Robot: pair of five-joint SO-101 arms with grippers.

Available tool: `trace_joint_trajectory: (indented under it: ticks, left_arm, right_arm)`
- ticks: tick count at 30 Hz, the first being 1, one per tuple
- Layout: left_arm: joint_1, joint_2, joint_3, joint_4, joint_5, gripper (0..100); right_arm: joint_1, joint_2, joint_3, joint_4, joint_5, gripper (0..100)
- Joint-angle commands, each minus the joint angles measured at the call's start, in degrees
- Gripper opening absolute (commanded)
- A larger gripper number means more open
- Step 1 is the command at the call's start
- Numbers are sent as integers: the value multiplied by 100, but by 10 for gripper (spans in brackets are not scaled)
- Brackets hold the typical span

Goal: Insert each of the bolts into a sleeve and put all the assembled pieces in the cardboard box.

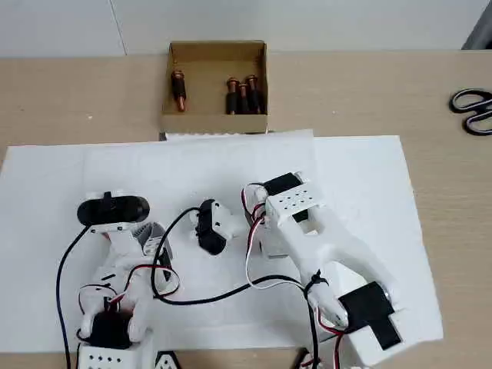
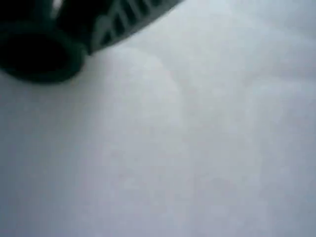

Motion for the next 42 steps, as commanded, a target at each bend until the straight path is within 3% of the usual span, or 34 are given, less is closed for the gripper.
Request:
trace_joint_trajectory:
  ticks: [1,13,19,25,34,39,42]
  left_arm:
    - [18,-62,-22,-105,-18,6]
    - [-123,-62,-356,-273,229,6]
    - [-589,-53,-1279,-624,475,6]
    - [-1626,-53,-1780,-624,422,6]
    - [-1873,-18,-2387,-519,-1574,7]
    - [-1908,-9,-2457,-545,-3147,7]
    - [-1890,44,-2519,-633,-3393,10]
  right_arm:
    - [13,4,105,-66,-299,7]
    - [154,-1051,-2066,1552,-2532,8]
    - [813,-1824,-2101,1991,-3587,3]
    - [1956,-1956,-2092,2607,-4000,3]
    - [3521,-1991,-2057,2985,-4114,6]
    - [3899,-1991,-1626,2949,-4114,7]
    - [3978,-2035,-1407,2923,-4123,8]
